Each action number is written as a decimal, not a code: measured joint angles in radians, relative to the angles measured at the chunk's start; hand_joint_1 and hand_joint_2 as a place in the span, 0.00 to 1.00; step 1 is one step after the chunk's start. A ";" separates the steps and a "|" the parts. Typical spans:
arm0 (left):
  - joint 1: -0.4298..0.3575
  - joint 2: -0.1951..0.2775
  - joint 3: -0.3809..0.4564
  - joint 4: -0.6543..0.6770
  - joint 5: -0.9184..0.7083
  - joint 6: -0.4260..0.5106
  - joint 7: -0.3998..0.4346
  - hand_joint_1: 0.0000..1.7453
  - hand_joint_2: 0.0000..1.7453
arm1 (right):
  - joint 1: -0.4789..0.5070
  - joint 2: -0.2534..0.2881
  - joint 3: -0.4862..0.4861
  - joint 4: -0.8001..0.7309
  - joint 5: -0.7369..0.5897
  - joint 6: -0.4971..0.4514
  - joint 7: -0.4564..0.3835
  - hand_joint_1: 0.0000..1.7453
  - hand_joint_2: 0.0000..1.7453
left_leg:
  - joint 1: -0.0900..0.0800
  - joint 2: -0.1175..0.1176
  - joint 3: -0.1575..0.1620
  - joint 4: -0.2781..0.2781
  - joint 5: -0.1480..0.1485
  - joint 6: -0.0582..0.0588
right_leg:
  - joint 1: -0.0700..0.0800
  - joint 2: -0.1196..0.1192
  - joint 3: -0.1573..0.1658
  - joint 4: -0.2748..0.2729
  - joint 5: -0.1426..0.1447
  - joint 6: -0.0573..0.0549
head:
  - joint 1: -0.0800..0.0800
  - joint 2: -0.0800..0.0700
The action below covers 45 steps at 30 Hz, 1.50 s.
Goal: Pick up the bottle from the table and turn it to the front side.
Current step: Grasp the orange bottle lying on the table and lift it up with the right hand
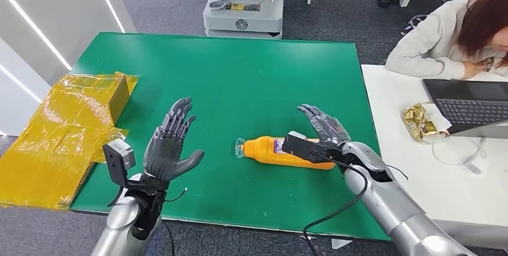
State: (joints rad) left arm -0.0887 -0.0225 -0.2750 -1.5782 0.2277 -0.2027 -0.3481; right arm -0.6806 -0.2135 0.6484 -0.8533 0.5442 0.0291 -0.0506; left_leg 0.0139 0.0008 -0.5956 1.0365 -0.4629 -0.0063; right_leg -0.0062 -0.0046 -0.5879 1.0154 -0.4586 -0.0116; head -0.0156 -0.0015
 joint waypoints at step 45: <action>-0.007 -0.032 0.035 0.000 0.047 -0.068 0.050 0.00 1.00 | -0.050 0.071 0.006 0.184 0.097 0.143 0.078 0.00 1.00 | 0.000 0.000 0.000 0.000 0.001 0.000 | 0.000 0.000 0.000 0.000 0.000 0.000 | 0.000 0.000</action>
State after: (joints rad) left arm -0.0952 -0.0545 -0.2396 -1.5778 0.2744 -0.2703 -0.2986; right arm -0.7311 -0.1428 0.6540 -0.6690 0.6416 0.1725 0.0277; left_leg 0.0139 0.0008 -0.5958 1.0366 -0.4623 -0.0065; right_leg -0.0062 -0.0045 -0.5880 1.0153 -0.4581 -0.0118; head -0.0157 -0.0015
